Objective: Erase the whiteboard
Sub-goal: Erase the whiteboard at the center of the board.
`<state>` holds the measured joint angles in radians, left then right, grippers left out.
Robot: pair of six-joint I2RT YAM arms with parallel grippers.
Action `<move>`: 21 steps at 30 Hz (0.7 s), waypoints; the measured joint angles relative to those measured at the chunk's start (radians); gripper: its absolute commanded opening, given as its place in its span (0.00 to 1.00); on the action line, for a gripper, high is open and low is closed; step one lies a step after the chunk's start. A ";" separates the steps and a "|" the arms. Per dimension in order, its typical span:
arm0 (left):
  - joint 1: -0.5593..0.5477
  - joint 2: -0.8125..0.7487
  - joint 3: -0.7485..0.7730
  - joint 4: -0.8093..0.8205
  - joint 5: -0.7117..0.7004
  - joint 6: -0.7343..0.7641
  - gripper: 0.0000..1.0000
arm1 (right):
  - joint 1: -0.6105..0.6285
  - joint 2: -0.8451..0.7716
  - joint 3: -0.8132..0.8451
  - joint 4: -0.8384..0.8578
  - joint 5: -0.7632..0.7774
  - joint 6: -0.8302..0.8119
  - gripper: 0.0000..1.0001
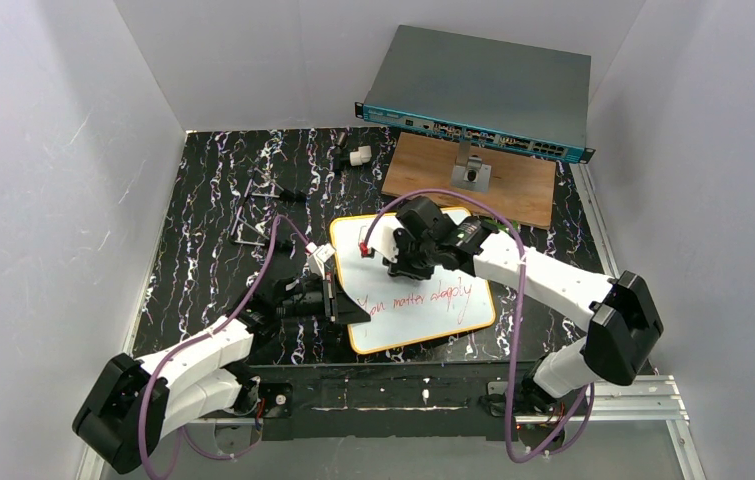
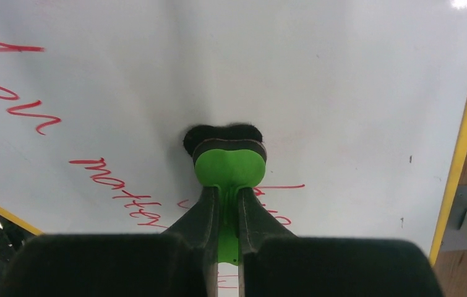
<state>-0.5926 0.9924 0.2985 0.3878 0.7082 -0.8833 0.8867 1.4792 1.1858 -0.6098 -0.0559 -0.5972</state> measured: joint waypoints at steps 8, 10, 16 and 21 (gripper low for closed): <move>0.000 -0.002 0.004 0.006 0.003 0.005 0.00 | -0.083 0.023 0.035 0.002 0.096 0.035 0.01; 0.000 -0.002 0.006 0.005 0.003 0.006 0.00 | -0.092 0.030 0.047 -0.004 0.098 0.039 0.01; -0.001 -0.002 0.006 0.009 0.007 0.019 0.00 | -0.087 -0.042 -0.033 -0.040 -0.031 -0.053 0.01; -0.005 0.001 0.006 0.023 0.009 0.037 0.00 | -0.065 -0.113 -0.124 -0.097 -0.079 -0.099 0.01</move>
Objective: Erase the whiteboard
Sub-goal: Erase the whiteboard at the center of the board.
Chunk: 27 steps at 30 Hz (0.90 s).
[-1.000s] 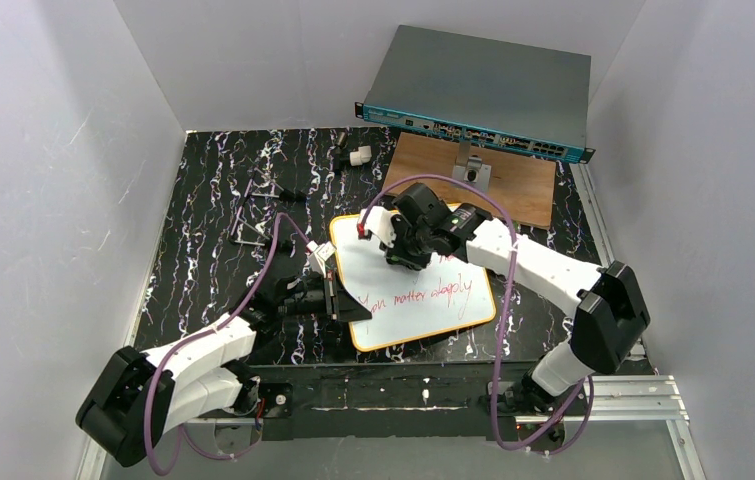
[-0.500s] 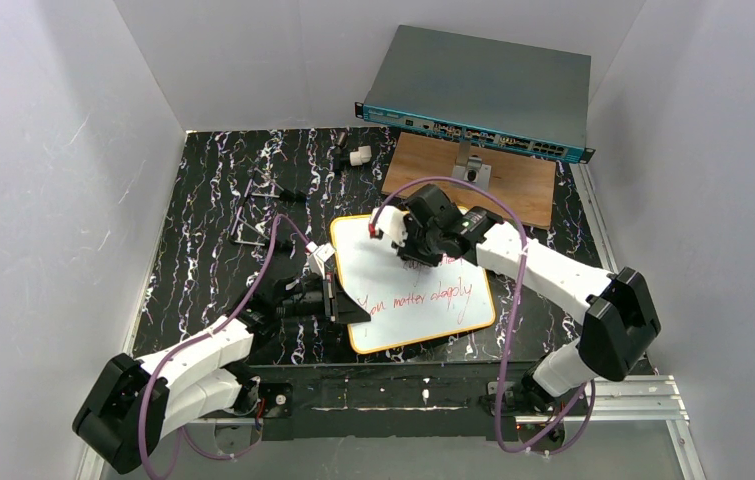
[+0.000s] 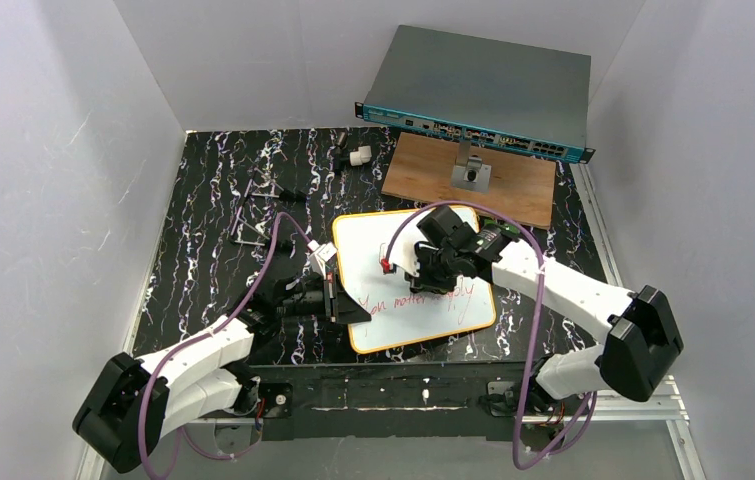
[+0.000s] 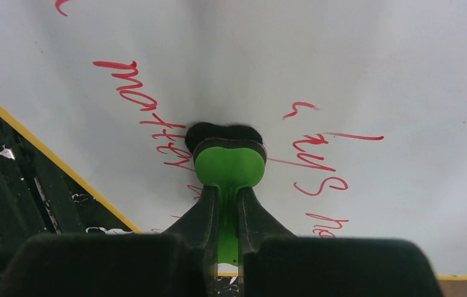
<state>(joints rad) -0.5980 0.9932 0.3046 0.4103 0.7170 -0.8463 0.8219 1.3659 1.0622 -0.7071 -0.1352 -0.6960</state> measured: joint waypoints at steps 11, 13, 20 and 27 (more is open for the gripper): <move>0.002 0.007 0.000 0.010 -0.032 -0.020 0.00 | -0.002 0.148 0.187 -0.025 0.096 0.095 0.01; 0.002 0.007 0.000 0.010 -0.032 -0.023 0.00 | 0.005 0.159 0.203 -0.026 0.103 0.101 0.01; 0.002 0.006 0.000 0.004 -0.034 -0.029 0.00 | 0.018 0.133 0.152 0.019 0.116 0.093 0.01; 0.000 0.006 0.000 0.008 -0.025 -0.012 0.00 | 0.037 0.063 0.068 0.005 0.016 0.034 0.01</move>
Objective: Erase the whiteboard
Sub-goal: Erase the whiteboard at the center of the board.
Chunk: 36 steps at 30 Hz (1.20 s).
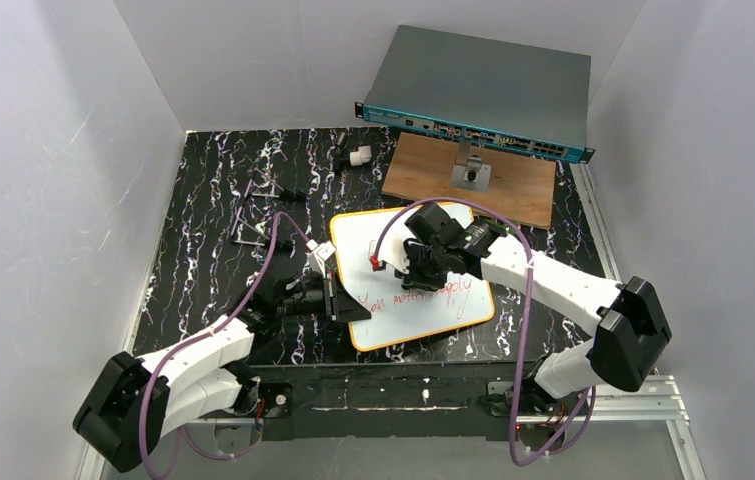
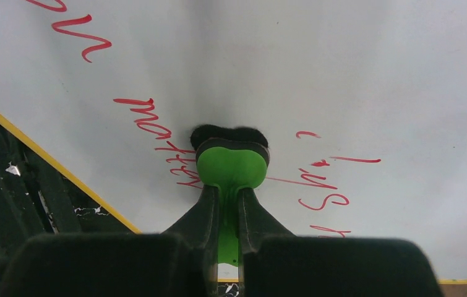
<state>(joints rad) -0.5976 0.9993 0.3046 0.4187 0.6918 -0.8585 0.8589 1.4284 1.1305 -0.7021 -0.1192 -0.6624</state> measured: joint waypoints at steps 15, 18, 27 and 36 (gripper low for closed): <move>0.007 -0.008 0.000 -0.001 -0.035 -0.008 0.00 | -0.037 0.100 0.117 -0.021 0.107 0.108 0.01; 0.006 -0.011 0.000 -0.001 -0.030 0.001 0.00 | -0.054 0.063 0.076 -0.003 0.043 0.069 0.01; 0.002 -0.011 0.000 -0.009 -0.004 0.010 0.00 | 0.000 0.034 0.040 -0.058 -0.041 -0.006 0.01; 0.002 -0.012 -0.001 -0.003 -0.003 0.012 0.00 | -0.019 0.076 0.111 -0.100 -0.005 0.046 0.01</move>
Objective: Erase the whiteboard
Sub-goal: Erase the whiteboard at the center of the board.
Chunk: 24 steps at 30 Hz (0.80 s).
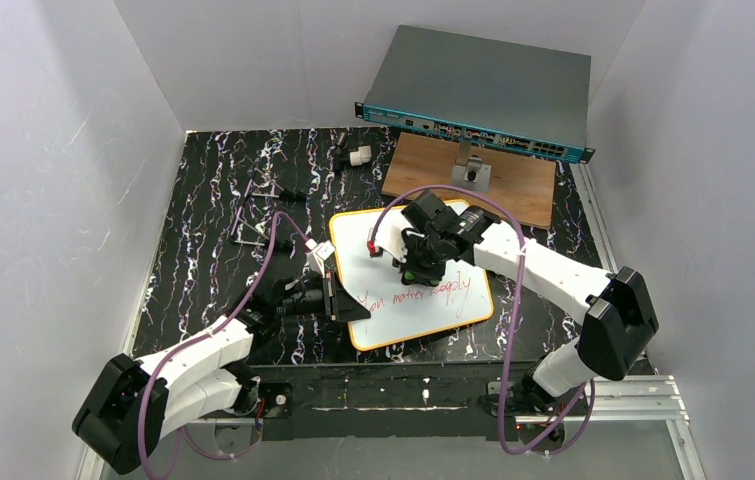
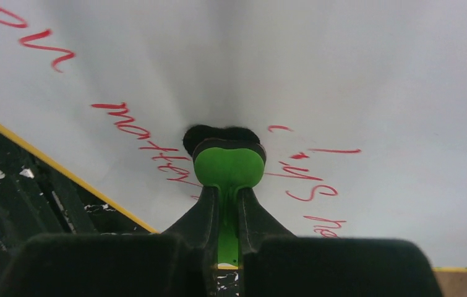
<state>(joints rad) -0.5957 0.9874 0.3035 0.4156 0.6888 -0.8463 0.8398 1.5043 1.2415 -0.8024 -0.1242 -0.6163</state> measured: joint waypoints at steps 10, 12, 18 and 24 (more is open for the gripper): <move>0.000 0.000 -0.002 0.003 0.000 -0.002 0.00 | -0.068 -0.032 -0.042 0.083 0.076 0.004 0.01; -0.001 0.000 -0.002 0.003 0.003 -0.001 0.00 | -0.064 -0.037 -0.046 0.077 0.058 -0.010 0.01; -0.002 0.000 -0.007 0.005 0.005 -0.003 0.00 | 0.002 0.004 0.011 0.016 0.027 -0.010 0.01; -0.002 -0.001 -0.013 0.011 0.003 -0.012 0.00 | -0.004 0.082 0.130 0.006 0.072 0.053 0.01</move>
<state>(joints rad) -0.5972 0.9867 0.2905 0.4267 0.6918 -0.8581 0.8356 1.5860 1.3712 -0.7959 -0.0521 -0.5629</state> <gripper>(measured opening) 0.058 0.113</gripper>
